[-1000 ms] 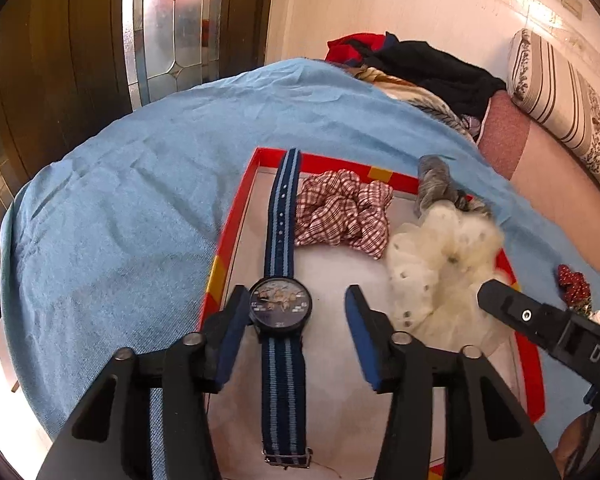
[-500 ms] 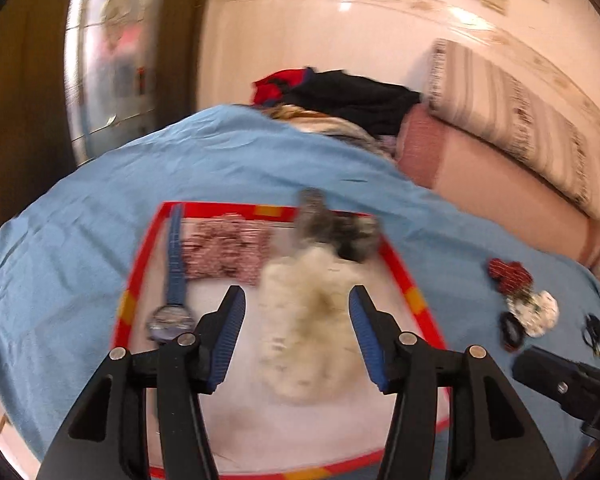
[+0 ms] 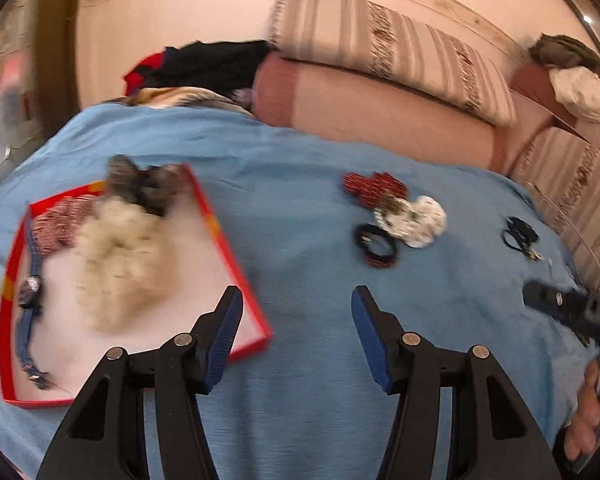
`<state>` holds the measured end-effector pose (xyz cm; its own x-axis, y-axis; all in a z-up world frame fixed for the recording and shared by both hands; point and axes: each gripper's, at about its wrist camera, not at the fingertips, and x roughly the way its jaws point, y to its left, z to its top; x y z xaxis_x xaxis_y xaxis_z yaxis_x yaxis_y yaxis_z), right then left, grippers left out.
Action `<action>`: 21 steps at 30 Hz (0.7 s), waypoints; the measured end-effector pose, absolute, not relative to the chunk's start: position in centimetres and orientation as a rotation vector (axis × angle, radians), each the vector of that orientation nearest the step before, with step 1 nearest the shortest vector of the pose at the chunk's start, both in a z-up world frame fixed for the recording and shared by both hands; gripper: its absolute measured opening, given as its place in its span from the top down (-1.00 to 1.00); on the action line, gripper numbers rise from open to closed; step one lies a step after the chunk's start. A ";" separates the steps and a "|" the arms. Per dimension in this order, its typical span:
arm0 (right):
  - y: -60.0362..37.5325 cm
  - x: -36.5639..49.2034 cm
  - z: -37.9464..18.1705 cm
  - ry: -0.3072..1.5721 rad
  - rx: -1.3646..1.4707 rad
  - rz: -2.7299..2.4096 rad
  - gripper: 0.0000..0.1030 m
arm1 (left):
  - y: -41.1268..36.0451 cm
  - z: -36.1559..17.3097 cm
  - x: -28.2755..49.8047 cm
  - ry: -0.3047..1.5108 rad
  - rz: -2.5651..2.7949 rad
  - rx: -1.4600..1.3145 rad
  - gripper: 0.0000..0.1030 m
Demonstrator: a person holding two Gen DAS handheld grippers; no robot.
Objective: Organize jewelry
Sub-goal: 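Move both tools back toward the red bow clip and bracelets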
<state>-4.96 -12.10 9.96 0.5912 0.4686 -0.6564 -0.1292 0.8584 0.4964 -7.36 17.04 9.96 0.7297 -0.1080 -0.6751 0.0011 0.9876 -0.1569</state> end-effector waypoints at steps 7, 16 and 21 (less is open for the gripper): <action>-15.3 -1.0 9.3 0.857 0.560 0.303 0.16 | 13.7 9.0 -3.9 0.878 -0.142 -0.206 -0.08; -17.3 -0.5 8.6 0.849 0.586 0.352 0.16 | 12.5 5.4 5.8 1.024 -0.165 -0.287 0.07; -18.2 -0.1 8.1 0.864 0.628 0.369 0.16 | 12.3 3.5 9.0 1.067 -0.131 -0.297 0.26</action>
<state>-0.14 -18.16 8.09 0.6035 0.5389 -0.5877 -0.0515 0.7618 0.6457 9.03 12.25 3.50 0.4798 -0.2479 -0.8416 -0.0375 0.9526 -0.3019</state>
